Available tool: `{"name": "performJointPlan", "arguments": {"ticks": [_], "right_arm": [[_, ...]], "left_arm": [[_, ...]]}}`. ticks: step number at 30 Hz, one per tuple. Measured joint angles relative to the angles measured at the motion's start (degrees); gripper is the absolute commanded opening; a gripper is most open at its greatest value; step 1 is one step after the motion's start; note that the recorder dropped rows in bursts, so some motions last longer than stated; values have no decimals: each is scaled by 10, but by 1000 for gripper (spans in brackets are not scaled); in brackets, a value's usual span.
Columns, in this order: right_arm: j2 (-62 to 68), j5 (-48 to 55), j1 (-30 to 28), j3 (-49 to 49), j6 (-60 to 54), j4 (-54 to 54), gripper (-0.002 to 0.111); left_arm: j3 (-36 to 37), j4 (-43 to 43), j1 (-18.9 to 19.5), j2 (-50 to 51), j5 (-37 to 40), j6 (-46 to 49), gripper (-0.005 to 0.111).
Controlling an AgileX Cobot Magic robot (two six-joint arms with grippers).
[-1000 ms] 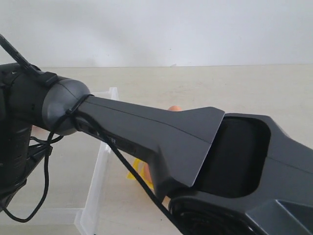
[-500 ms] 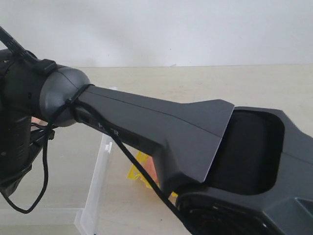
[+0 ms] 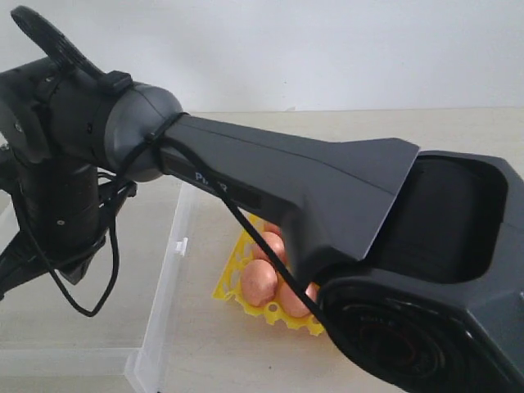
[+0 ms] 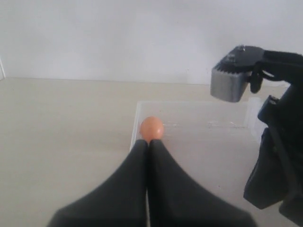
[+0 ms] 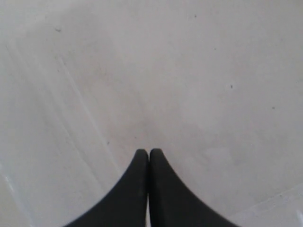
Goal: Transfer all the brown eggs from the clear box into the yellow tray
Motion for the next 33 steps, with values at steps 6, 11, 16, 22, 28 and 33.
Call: {"name": "performJointPlan", "arguments": {"ticks": [6, 11, 16, 22, 28, 33], "right_arm": [[0, 2, -1, 43, 2, 2, 0], [0, 2, -1, 57, 3, 14, 0], [0, 2, -1, 59, 4, 35, 0], [0, 2, -1, 59, 9, 52, 0], [0, 2, 4, 59, 15, 68, 0], [-1, 1, 9, 73, 15, 93, 0]], "left_arm": [[0, 0, 0, 0, 0, 0, -4], [0, 0, 0, 0, 0, 0, -4], [0, 0, 0, 0, 0, 0, -4], [0, 0, 0, 0, 0, 0, -4], [0, 0, 0, 0, 0, 0, -4], [0, 0, 0, 0, 0, 0, -4]]}}
